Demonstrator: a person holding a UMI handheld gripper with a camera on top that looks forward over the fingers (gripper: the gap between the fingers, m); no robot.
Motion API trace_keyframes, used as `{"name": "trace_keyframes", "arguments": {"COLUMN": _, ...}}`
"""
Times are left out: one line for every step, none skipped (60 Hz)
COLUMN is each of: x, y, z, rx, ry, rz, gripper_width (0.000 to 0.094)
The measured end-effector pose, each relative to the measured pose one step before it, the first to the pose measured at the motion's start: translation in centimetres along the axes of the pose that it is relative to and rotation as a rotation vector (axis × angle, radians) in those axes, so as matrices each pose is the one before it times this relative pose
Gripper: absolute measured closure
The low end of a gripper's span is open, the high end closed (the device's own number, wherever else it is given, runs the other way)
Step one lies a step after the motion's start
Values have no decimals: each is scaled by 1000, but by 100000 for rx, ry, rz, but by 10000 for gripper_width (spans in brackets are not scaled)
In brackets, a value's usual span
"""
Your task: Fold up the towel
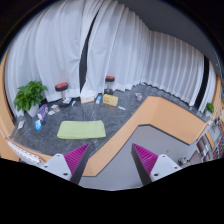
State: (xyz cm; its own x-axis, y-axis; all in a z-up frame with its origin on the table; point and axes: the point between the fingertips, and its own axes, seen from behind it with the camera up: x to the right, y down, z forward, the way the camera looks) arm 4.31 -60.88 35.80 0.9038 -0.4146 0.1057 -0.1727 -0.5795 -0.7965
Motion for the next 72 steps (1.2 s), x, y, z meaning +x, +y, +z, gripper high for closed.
{"name": "trace_keyframes", "arguments": {"x": -7, "y": 40, "z": 70, "rx": -60, "ry": 10, "rz": 109, "gripper_width": 87}}
{"name": "trace_keyframes", "arguments": {"x": -7, "y": 76, "z": 92, "rx": -113, "ry": -23, "rz": 166, "gripper_width": 86}}
{"name": "trace_keyframes", "arguments": {"x": 0, "y": 136, "z": 110, "rx": -164, "ry": -41, "rz": 133, "gripper_width": 87}}
{"name": "trace_keyframes", "arguments": {"x": 8, "y": 153, "z": 124, "rx": -169, "ry": -107, "rz": 109, "gripper_width": 87}}
{"name": "trace_keyframes", "arguments": {"x": 23, "y": 243, "z": 137, "rx": -268, "ry": -89, "rz": 148, "gripper_width": 87}}
{"name": "trace_keyframes", "arguments": {"x": 23, "y": 293, "z": 155, "rx": -333, "ry": -93, "rz": 118, "gripper_width": 86}}
{"name": "trace_keyframes", "arguments": {"x": 39, "y": 301, "z": 147, "rx": -335, "ry": -93, "rz": 91, "gripper_width": 86}}
{"name": "trace_keyframes", "arguments": {"x": 42, "y": 304, "z": 168, "rx": -226, "ry": -89, "rz": 44, "gripper_width": 86}}
{"name": "trace_keyframes", "arguments": {"x": 21, "y": 290, "z": 230, "rx": -227, "ry": -94, "rz": 39, "gripper_width": 87}}
{"name": "trace_keyframes", "arguments": {"x": 25, "y": 276, "z": 290, "rx": -256, "ry": -119, "rz": 13, "gripper_width": 90}}
{"name": "trace_keyframes", "arguments": {"x": -273, "y": -5, "z": 416, "rx": -630, "ry": 75, "rz": -172, "gripper_width": 90}}
{"name": "trace_keyframes", "arguments": {"x": -51, "y": 460, "z": 258, "rx": -297, "ry": -77, "rz": -13, "gripper_width": 88}}
{"name": "trace_keyframes", "arguments": {"x": -99, "y": 412, "z": 361, "rx": -320, "ry": -169, "rz": -143, "gripper_width": 88}}
{"name": "trace_keyframes", "arguments": {"x": -135, "y": 499, "z": 382, "rx": -355, "ry": -251, "rz": -153, "gripper_width": 90}}
{"name": "trace_keyframes", "arguments": {"x": -171, "y": 509, "z": 388, "rx": -526, "ry": -211, "rz": -134, "gripper_width": 91}}
{"name": "trace_keyframes", "arguments": {"x": -185, "y": 532, "z": 462, "rx": -654, "ry": -182, "rz": -102, "gripper_width": 90}}
{"name": "trace_keyframes", "arguments": {"x": -256, "y": 538, "z": 445, "rx": -713, "ry": -278, "rz": -131, "gripper_width": 90}}
{"name": "trace_keyframes", "arguments": {"x": -349, "y": 527, "z": 515, "rx": -516, "ry": -536, "rz": -261, "gripper_width": 90}}
{"name": "trace_keyframes", "arguments": {"x": -395, "y": 504, "z": 531, "rx": -398, "ry": -665, "rz": -321, "gripper_width": 89}}
{"name": "trace_keyframes", "arguments": {"x": -365, "y": 524, "z": 553, "rx": -382, "ry": -498, "rz": -330, "gripper_width": 87}}
{"name": "trace_keyframes", "arguments": {"x": -424, "y": 559, "z": 598, "rx": -394, "ry": -444, "rz": -342, "gripper_width": 89}}
{"name": "trace_keyframes", "arguments": {"x": -466, "y": 502, "z": 591, "rx": -336, "ry": -481, "rz": -342, "gripper_width": 90}}
{"name": "trace_keyframes", "arguments": {"x": -490, "y": 487, "z": 613, "rx": -282, "ry": -556, "rz": -379, "gripper_width": 90}}
{"name": "trace_keyframes", "arguments": {"x": -632, "y": 526, "z": 669, "rx": -265, "ry": -647, "rz": -396, "gripper_width": 89}}
{"name": "trace_keyframes", "arguments": {"x": -647, "y": 490, "z": 650, "rx": -277, "ry": -657, "rz": -329, "gripper_width": 90}}
{"name": "trace_keyframes", "arguments": {"x": -698, "y": 498, "z": 662, "rx": -368, "ry": -672, "rz": -280, "gripper_width": 91}}
{"name": "trace_keyframes", "arguments": {"x": -746, "y": 494, "z": 678, "rx": -422, "ry": -776, "rz": -218, "gripper_width": 92}}
{"name": "trace_keyframes", "arguments": {"x": -827, "y": 491, "z": 682, "rx": -433, "ry": -897, "rz": -241, "gripper_width": 88}}
{"name": "trace_keyframes", "arguments": {"x": -942, "y": 415, "z": 732, "rx": -358, "ry": -1036, "rz": -237, "gripper_width": 90}}
{"name": "trace_keyframes", "arguments": {"x": -1007, "y": 379, "z": 749, "rx": -332, "ry": -1172, "rz": -187, "gripper_width": 88}}
{"name": "trace_keyframes", "arguments": {"x": -1030, "y": 301, "z": 760, "rx": -256, "ry": -1287, "rz": -154, "gripper_width": 89}}
{"name": "trace_keyframes", "arguments": {"x": -1077, "y": 217, "z": 796, "rx": -187, "ry": -1269, "rz": 4, "gripper_width": 88}}
{"name": "trace_keyframes", "arguments": {"x": -1093, "y": 186, "z": 839, "rx": -161, "ry": -1295, "rz": 49, "gripper_width": 89}}
{"name": "trace_keyframes", "arguments": {"x": -1147, "y": 110, "z": 840, "rx": -4, "ry": -1366, "rz": 60, "gripper_width": 87}}
{"name": "trace_keyframes", "arguments": {"x": -1173, "y": 12, "z": 873, "rx": 159, "ry": -1427, "rz": 52, "gripper_width": 88}}
{"name": "trace_keyframes", "arguments": {"x": -1230, "y": -40, "z": 932, "rx": 272, "ry": -1461, "rz": 28, "gripper_width": 88}}
{"name": "trace_keyframes", "arguments": {"x": -1223, "y": -111, "z": 958, "rx": 328, "ry": -1458, "rz": 71, "gripper_width": 88}}
{"name": "trace_keyframes", "arguments": {"x": -1304, "y": -153, "z": 985, "rx": 442, "ry": -1364, "rz": 150, "gripper_width": 88}}
{"name": "trace_keyframes", "arguments": {"x": -1196, "y": -298, "z": 1028, "rx": 671, "ry": -1315, "rz": 204, "gripper_width": 89}}
{"name": "trace_keyframes", "arguments": {"x": -1189, "y": -318, "z": 1037, "rx": 884, "ry": -1211, "rz": 138, "gripper_width": 88}}
{"name": "trace_keyframes", "arguments": {"x": -1167, "y": -318, "z": 1059, "rx": 844, "ry": -1100, "rz": -84, "gripper_width": 88}}
{"name": "trace_keyframes", "arguments": {"x": -1092, "y": -286, "z": 1134, "rx": 775, "ry": -970, "rz": -290, "gripper_width": 88}}
{"name": "trace_keyframes", "arguments": {"x": -1024, "y": -344, "z": 1140, "rx": 701, "ry": -751, "rz": -428, "gripper_width": 91}}
{"name": "trace_keyframes", "arguments": {"x": -903, "y": -350, "z": 1119, "rx": 615, "ry": -526, "rz": -596, "gripper_width": 90}}
{"name": "trace_keyframes", "arguments": {"x": -717, "y": -618, "z": 832, "rx": 94, "ry": -419, "rz": -803, "gripper_width": 86}}
{"name": "trace_keyframes", "arguments": {"x": -757, "y": -400, "z": 1125, "rx": 465, "ry": -111, "rz": -786, "gripper_width": 86}}
{"name": "trace_keyframes", "arguments": {"x": -807, "y": -386, "z": 1120, "rx": 317, "ry": -302, "rz": -717, "gripper_width": 87}}
{"name": "trace_keyframes", "arguments": {"x": -789, "y": -379, "z": 1147, "rx": 152, "ry": -199, "rz": -561, "gripper_width": 90}}
{"name": "trace_keyframes", "arguments": {"x": -702, "y": -359, "z": 1133, "rx": -150, "ry": -140, "rz": -490, "gripper_width": 89}}
{"name": "trace_keyframes", "arguments": {"x": -668, "y": -346, "z": 1148, "rx": -314, "ry": -135, "rz": -392, "gripper_width": 86}}
{"name": "trace_keyframes", "arguments": {"x": -631, "y": -345, "z": 1130, "rx": -412, "ry": -209, "rz": -307, "gripper_width": 87}}
{"name": "trace_keyframes", "arguments": {"x": -617, "y": -398, "z": 1123, "rx": -292, "ry": -328, "rz": -240, "gripper_width": 88}}
{"name": "trace_keyframes", "arguments": {"x": -539, "y": -546, "z": 1092, "rx": 112, "ry": -297, "rz": -72, "gripper_width": 87}}
{"name": "trace_keyframes", "arguments": {"x": -445, "y": -614, "z": 1090, "rx": 478, "ry": -143, "rz": -24, "gripper_width": 85}}
{"name": "trace_keyframes", "arguments": {"x": -351, "y": -571, "z": 1094, "rx": 505, "ry": 76, "rz": -51, "gripper_width": 86}}
{"name": "trace_keyframes", "arguments": {"x": -326, "y": -502, "z": 1078, "rx": 312, "ry": 234, "rz": -153, "gripper_width": 86}}
{"name": "trace_keyframes", "arguments": {"x": -242, "y": -450, "z": 1090, "rx": 87, "ry": 315, "rz": -352, "gripper_width": 86}}
{"name": "trace_keyframes", "arguments": {"x": -263, "y": -366, "z": 1145, "rx": 159, "ry": 517, "rz": -378, "gripper_width": 86}}
{"name": "trace_keyframes", "arguments": {"x": -145, "y": -443, "z": 1048, "rx": -31, "ry": 466, "rz": -544, "gripper_width": 85}}
{"name": "trace_keyframes", "arguments": {"x": -103, "y": -416, "z": 994, "rx": -3, "ry": 514, "rz": -539, "gripper_width": 85}}
{"name": "trace_keyframes", "arguments": {"x": -95, "y": -403, "z": 987, "rx": -90, "ry": 539, "rz": -551, "gripper_width": 85}}
{"name": "trace_keyframes", "arguments": {"x": -50, "y": -395, "z": 949, "rx": -39, "ry": 585, "rz": -436, "gripper_width": 86}}
{"name": "trace_keyframes", "arguments": {"x": -37, "y": -399, "z": 944, "rx": 148, "ry": 639, "rz": -384, "gripper_width": 87}}
{"name": "trace_keyframes", "arguments": {"x": 6, "y": -401, "z": 927, "rx": 127, "ry": 628, "rz": -429, "gripper_width": 89}}
{"name": "trace_keyframes", "arguments": {"x": 31, "y": -283, "z": 908, "rx": 25, "ry": 668, "rz": -516, "gripper_width": 89}}
{"name": "trace_keyframes", "arguments": {"x": 40, "y": -187, "z": 892, "rx": -241, "ry": 673, "rz": -448, "gripper_width": 91}}
{"name": "trace_keyframes", "arguments": {"x": 488, "y": -78, "z": 1051, "rx": -236, "ry": -25, "rz": -560, "gripper_width": 94}}
{"name": "trace_keyframes", "arguments": {"x": -84, "y": -51, "z": 746, "rx": -702, "ry": 691, "rz": -153, "gripper_width": 97}}
{"name": "trace_keyframes", "arguments": {"x": -297, "y": -3, "z": 735, "rx": -935, "ry": 933, "rz": 107, "gripper_width": 102}}
{"name": "trace_keyframes", "arguments": {"x": -115, "y": 23, "z": 720, "rx": -850, "ry": 334, "rz": 60, "gripper_width": 116}}
{"name": "trace_keyframes", "arguments": {"x": -48, "y": 93, "z": 664, "rx": -774, "ry": 247, "rz": 128, "gripper_width": 131}}
{"name": "trace_keyframes", "arguments": {"x": -1, "y": 152, "z": 648, "rx": -844, "ry": 453, "rz": 198, "gripper_width": 165}}
